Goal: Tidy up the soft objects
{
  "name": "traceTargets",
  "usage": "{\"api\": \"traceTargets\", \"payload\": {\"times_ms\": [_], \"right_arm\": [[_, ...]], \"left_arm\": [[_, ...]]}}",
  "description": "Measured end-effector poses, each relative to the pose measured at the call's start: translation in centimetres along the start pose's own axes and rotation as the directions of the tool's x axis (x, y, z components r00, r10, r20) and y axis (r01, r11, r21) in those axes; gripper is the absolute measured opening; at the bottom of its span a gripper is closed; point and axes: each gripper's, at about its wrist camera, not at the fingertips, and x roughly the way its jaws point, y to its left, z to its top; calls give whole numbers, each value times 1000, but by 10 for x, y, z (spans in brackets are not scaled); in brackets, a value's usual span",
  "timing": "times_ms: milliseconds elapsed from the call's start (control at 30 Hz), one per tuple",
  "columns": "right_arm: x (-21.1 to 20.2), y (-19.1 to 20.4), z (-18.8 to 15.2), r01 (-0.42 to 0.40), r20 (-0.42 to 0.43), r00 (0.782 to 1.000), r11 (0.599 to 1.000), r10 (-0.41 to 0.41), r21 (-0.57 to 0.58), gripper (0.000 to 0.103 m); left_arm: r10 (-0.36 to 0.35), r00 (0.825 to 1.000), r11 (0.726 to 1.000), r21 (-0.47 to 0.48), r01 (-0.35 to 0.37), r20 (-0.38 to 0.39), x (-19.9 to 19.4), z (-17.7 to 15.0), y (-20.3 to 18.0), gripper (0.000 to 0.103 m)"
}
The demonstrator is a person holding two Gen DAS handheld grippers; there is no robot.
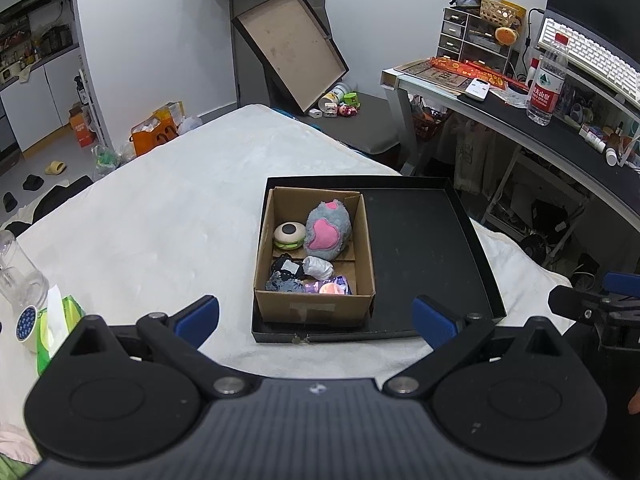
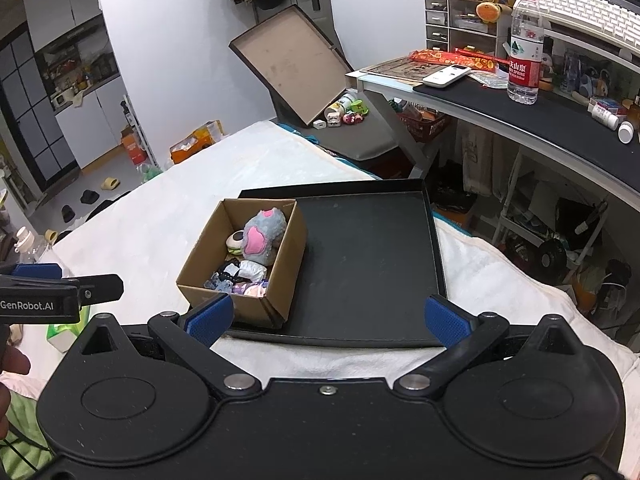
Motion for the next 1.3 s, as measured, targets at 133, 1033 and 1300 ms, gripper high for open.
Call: {"api": "traceTargets", "payload": {"times_ms": [133,1033,1300], "right_arm": [[0,2,0,-3,0,1000,1000,3,-7,103],[-1,-2,-3,-7,5,1000,1000,7,4,103],[-1,-3,-3,-8,4,1000,1000,8,5,103]], "left_arm": [[2,1000,1000,-6,-2,-1,-1,0,2,102],[-6,1000,1000,-1,6,-10,0,1,-1,102],[-5,1000,1000,-1,5,-13,0,-1,-5,102]]}}
